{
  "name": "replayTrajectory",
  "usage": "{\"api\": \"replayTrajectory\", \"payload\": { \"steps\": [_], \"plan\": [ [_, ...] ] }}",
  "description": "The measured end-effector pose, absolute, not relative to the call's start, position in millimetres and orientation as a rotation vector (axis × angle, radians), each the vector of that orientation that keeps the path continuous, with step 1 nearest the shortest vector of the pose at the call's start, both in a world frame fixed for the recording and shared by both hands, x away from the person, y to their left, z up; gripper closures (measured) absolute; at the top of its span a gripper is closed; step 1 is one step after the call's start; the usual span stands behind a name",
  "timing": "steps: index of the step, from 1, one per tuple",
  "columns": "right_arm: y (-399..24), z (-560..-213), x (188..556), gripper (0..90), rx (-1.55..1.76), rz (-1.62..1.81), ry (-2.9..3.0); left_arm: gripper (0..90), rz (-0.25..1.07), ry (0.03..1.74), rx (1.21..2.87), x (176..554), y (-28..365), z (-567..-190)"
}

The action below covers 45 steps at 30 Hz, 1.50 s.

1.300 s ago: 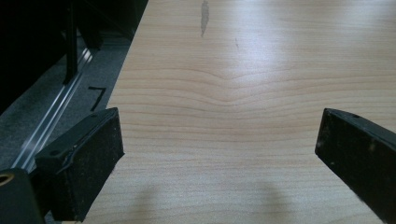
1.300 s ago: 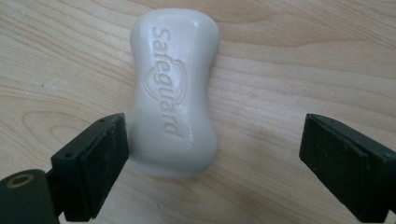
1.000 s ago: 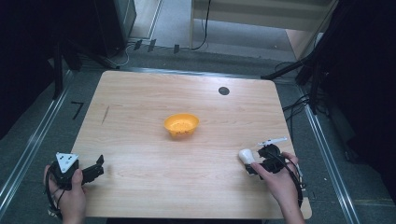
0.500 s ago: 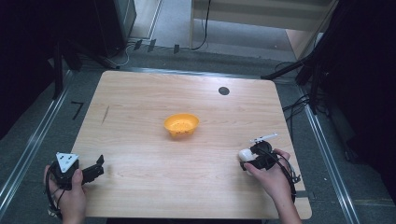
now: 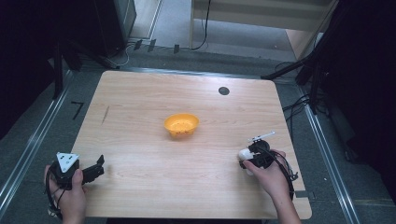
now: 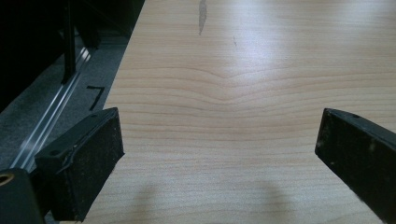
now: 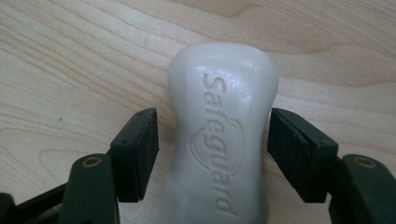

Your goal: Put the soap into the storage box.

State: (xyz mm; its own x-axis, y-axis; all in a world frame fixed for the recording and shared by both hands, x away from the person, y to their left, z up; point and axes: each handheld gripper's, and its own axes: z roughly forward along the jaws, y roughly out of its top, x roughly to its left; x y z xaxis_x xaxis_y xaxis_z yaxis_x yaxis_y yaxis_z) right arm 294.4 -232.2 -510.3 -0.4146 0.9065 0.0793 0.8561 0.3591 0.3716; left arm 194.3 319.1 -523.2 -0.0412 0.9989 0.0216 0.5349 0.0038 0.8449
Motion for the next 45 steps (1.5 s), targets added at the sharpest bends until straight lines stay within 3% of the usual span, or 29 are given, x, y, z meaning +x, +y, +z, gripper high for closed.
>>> {"api": "replayTrajectory", "payload": {
  "steps": [17,45],
  "plan": [
    [-229.6,-512.2,295.6,49.3,1.576,0.49,2.487,1.5,0.927,1.645,1.607,194.6,319.2,-523.3],
    [-233.8,-513.4,292.9,50.4,1.506,0.534,2.512,1.5,0.913,1.649,1.607,195.5,320.2,-523.3]
  ]
}}
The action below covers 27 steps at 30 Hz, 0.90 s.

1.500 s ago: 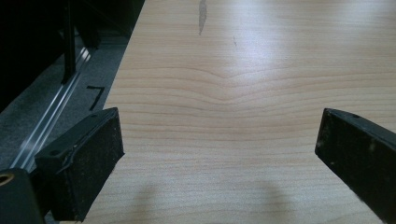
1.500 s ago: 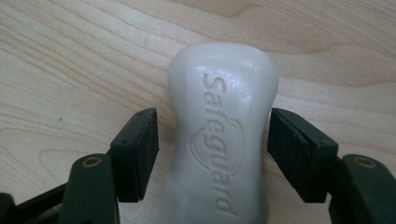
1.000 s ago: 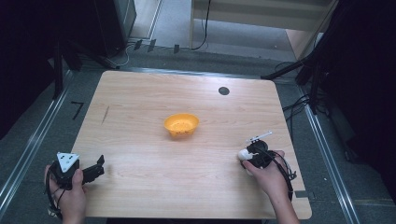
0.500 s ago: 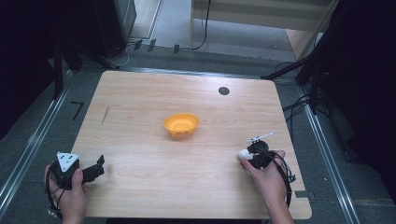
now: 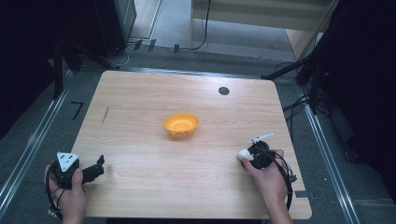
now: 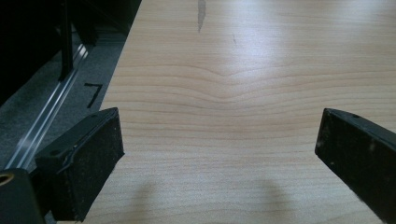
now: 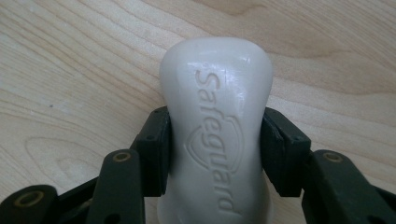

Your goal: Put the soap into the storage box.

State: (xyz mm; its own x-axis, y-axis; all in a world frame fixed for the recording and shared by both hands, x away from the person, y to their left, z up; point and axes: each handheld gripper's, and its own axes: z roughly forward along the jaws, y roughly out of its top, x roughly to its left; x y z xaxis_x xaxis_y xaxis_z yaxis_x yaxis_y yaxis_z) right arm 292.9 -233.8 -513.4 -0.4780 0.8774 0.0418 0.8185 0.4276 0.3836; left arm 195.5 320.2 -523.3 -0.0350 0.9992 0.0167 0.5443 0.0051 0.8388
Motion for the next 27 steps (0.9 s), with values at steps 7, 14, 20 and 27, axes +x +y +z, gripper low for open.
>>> {"api": "replayTrajectory", "payload": {
  "steps": [7,14,20,27],
  "plan": [
    [-240,-512,297,50.6,1.457,0.548,2.574,1.5,0.915,1.651,1.61,196,320,-523],
    [-242,-504,296,50.8,1.45,0.598,2.582,1.5,0.92,1.647,1.612,196,319,-523],
    [-244,-497,298,51.0,1.432,0.633,2.594,1.5,0.923,1.647,1.611,196,319,-523],
    [-240,-489,301,51.1,1.364,0.669,2.607,1.5,0.92,1.646,1.613,196,319,-523]
  ]
}}
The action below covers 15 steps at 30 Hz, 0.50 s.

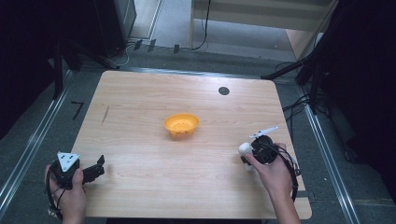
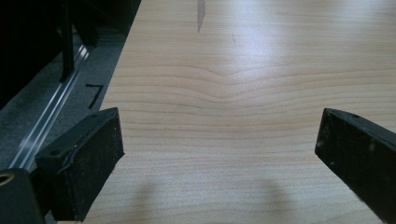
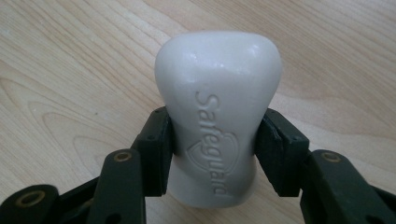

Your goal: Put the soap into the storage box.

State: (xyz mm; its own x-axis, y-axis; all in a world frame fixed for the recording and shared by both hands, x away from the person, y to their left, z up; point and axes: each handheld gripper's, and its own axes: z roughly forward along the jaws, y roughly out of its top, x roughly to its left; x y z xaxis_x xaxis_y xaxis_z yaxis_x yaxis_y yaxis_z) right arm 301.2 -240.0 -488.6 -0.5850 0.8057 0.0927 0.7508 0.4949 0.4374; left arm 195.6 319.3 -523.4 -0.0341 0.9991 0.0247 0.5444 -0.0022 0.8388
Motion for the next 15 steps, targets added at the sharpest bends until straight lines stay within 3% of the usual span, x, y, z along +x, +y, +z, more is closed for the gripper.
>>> {"api": "replayTrajectory", "payload": {
  "steps": [15],
  "plan": [
    [-224,-477,306,51.4,1.177,0.643,2.644,1.5,0.922,1.646,1.612,196,319,-523]
  ]
}}
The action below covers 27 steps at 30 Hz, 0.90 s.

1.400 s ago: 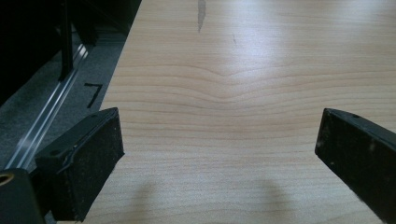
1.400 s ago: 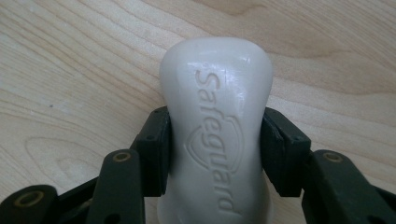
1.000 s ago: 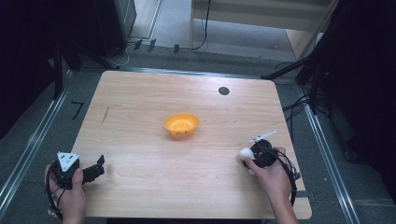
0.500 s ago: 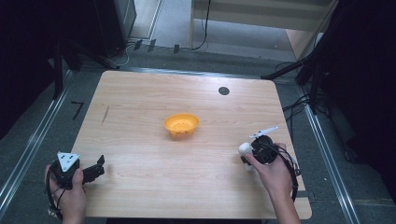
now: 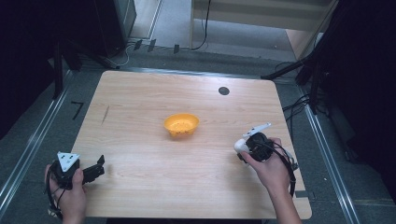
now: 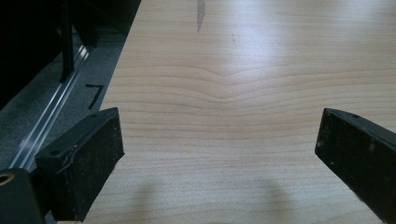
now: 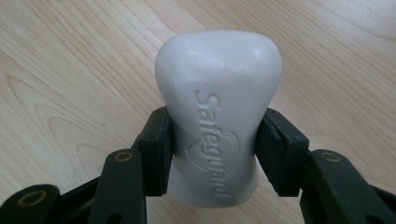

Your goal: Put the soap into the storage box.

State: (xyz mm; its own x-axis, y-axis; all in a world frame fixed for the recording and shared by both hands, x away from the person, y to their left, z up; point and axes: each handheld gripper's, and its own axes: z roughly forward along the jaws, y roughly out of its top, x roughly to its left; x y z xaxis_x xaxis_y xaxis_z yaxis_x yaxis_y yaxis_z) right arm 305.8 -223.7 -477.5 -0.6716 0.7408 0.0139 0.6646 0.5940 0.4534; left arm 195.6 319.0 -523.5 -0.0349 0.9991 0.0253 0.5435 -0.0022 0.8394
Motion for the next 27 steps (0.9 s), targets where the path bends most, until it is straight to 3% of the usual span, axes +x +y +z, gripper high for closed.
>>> {"api": "replayTrajectory", "payload": {
  "steps": [27],
  "plan": [
    [-185,-444,338,51.4,0.894,0.693,2.712,1.6,0.929,1.631,1.619,195,318,-523]
  ]
}}
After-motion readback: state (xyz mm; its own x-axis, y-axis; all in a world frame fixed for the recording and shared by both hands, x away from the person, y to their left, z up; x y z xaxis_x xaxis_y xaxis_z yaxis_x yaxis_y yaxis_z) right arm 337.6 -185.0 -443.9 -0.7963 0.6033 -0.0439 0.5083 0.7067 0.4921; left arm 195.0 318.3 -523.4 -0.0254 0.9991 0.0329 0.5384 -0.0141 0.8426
